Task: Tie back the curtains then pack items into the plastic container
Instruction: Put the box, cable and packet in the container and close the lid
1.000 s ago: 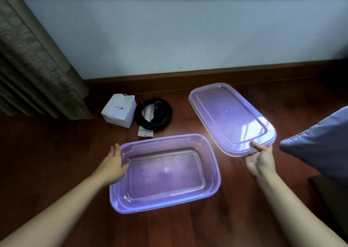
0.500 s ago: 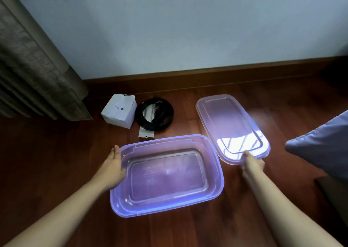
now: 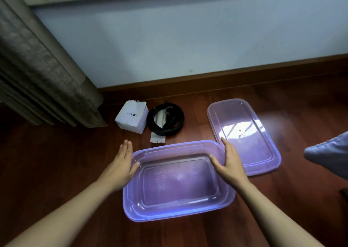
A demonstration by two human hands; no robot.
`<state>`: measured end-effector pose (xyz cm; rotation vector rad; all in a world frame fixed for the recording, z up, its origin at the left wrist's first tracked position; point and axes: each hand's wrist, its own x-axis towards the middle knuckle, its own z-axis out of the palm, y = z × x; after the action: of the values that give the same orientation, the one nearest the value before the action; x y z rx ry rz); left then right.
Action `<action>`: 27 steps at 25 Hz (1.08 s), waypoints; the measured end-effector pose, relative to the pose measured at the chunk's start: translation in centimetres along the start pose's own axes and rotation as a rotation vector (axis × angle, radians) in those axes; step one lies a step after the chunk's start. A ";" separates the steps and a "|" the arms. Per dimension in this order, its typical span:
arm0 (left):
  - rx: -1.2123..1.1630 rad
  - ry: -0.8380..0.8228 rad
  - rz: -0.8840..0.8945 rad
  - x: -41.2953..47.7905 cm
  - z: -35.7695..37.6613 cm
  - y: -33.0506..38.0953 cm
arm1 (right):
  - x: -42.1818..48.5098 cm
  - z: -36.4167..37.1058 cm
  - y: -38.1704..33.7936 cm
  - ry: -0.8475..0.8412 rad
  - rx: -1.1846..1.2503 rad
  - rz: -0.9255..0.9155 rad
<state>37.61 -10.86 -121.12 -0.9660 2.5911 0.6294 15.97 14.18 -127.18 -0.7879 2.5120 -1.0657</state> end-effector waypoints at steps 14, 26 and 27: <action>-0.019 0.181 -0.072 8.9 -1.3 -0.9 | -0.5 1.5 1.0 -0.040 -0.156 0.142; 0.379 0.269 -0.069 16.8 -1.9 -0.6 | -0.7 1.2 0.2 -0.112 -0.230 0.147; 0.428 0.270 -0.048 17.0 -1.9 -0.6 | -0.7 1.1 0.2 -0.110 -0.226 0.146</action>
<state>25.41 -21.44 -126.88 -1.0156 2.7521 -0.0815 16.98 14.07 -128.04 -0.6881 2.5786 -0.6815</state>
